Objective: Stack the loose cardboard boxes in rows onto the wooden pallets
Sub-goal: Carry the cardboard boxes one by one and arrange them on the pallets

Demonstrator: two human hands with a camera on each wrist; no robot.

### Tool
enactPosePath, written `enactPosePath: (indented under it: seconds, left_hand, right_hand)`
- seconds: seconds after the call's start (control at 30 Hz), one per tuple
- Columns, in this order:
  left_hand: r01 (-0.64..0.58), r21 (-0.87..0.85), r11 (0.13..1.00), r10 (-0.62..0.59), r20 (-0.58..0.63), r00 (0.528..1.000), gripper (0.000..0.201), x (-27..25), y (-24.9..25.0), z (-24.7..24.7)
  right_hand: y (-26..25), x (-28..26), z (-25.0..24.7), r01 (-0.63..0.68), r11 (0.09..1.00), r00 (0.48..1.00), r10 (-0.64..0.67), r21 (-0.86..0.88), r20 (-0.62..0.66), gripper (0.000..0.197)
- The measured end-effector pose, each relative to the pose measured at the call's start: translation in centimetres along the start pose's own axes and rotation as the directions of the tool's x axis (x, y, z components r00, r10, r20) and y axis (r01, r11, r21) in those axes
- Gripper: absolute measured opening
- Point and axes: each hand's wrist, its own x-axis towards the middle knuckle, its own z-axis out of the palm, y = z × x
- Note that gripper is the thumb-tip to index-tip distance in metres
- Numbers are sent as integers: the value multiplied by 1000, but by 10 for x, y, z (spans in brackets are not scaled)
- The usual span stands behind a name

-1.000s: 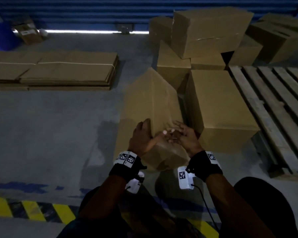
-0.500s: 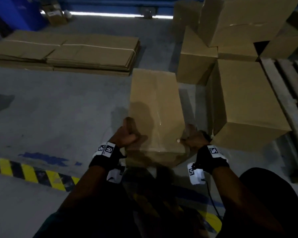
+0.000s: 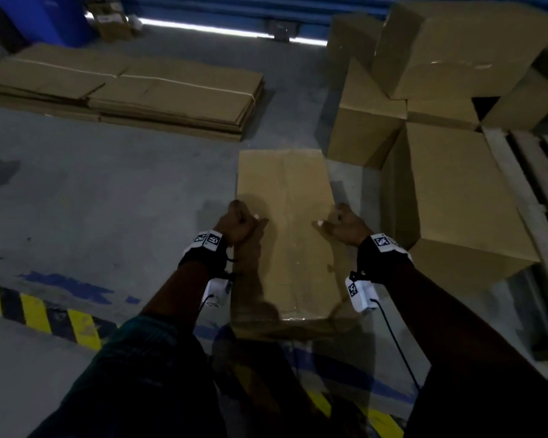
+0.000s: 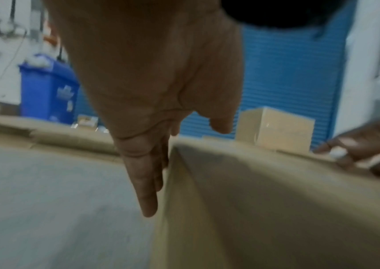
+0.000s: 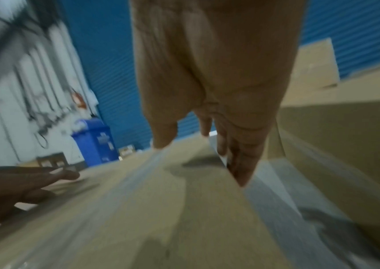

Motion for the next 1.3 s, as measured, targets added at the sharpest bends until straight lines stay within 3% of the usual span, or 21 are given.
enactPosePath:
  seconds: [0.2, 0.3, 0.4, 0.57, 0.67, 0.83, 0.97, 1.1, 1.3]
  left_hand:
    - [48, 66, 997, -60, 193, 979, 140, -17, -7, 12]
    - [37, 108, 993, -56, 180, 982, 150, -31, -13, 11]
    - [15, 75, 997, -33, 240, 970, 153, -51, -14, 15]
    - [-132, 79, 988, 104, 290, 951, 153, -87, -22, 28]
    - [-202, 124, 972, 170, 228, 959, 156, -99, -22, 35]
    - [-173, 124, 977, 133, 276, 952, 152, -103, 0, 40]
    - [-148, 25, 989, 137, 247, 959, 148, -107, 6, 43]
    - [-192, 35, 981, 183, 175, 967, 157, -117, 35, 34]
    - [-227, -74, 971, 236, 139, 962, 158, -163, 115, -22]
  right_hand:
    - [6, -13, 22, 4, 998, 997, 1, -61, 75, 113]
    - [8, -27, 16, 0, 994, 989, 16, -113, 144, 133]
    - [15, -40, 11, -31, 969, 980, 78, -246, 182, 153]
    - [29, -66, 9, -107, 929, 925, 224, -356, 307, 155]
    - [44, -79, 7, -142, 929, 937, 237, -341, 255, 153]
    - [67, -87, 12, -159, 957, 958, 209, -244, 195, 170]
    - [73, -92, 2, -64, 991, 980, 84, -116, 182, 166]
    - [55, -101, -24, -78, 996, 979, 83, -32, 187, 164]
    - [-12, -161, -106, -80, 985, 996, 74, 152, 42, 162]
